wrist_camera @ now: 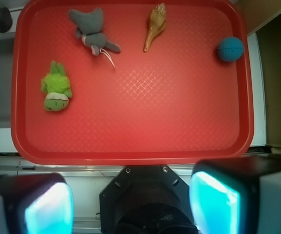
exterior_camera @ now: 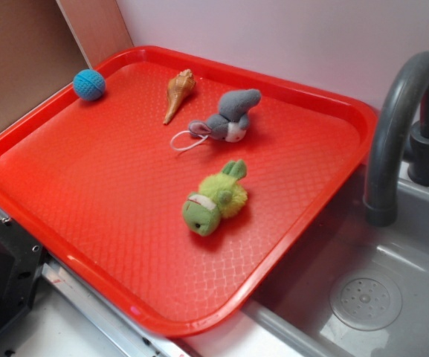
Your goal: Grab the gray animal.
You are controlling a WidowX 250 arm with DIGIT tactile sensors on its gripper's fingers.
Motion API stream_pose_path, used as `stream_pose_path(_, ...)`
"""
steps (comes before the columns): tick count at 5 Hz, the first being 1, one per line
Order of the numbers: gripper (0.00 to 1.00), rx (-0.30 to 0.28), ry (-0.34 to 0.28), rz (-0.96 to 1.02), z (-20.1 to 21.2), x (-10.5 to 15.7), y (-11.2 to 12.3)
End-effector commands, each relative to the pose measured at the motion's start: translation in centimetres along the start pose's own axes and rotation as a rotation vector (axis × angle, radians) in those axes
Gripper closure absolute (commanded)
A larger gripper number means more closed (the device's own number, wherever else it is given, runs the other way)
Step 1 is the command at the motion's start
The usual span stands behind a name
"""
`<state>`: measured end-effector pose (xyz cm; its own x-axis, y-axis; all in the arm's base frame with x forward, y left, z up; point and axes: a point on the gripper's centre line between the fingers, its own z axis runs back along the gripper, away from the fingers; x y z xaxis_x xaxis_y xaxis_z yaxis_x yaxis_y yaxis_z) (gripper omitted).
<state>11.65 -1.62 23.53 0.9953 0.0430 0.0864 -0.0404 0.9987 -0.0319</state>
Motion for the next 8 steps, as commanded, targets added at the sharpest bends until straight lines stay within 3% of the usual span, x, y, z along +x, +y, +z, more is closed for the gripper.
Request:
stream_pose_path(1, 0.0, 0.0, 0.0, 0.0, 0.0, 0.0, 0.0)
stream_pose_path(2, 0.0, 0.048, -0.123, 0.15, -1.6, 1.4, -0.6)
stream_pose_path(3, 0.0, -0.038, -0.327, 0.165, -4.8, 4.3, -2.3)
stream_pose_path(4, 0.0, -0.071, -0.393, 0.114, -7.3, 7.4, -3.5)
stream_pose_path(5, 0.0, -0.124, -0.455, 0.015, -9.9, 11.2, -4.5)
stream_pose_path(7, 0.0, -0.184, -0.448, -0.102, -12.9, 15.7, -5.6)
stream_pose_path(8, 0.0, -0.164, -0.447, -0.132, -14.7, 18.1, -6.0)
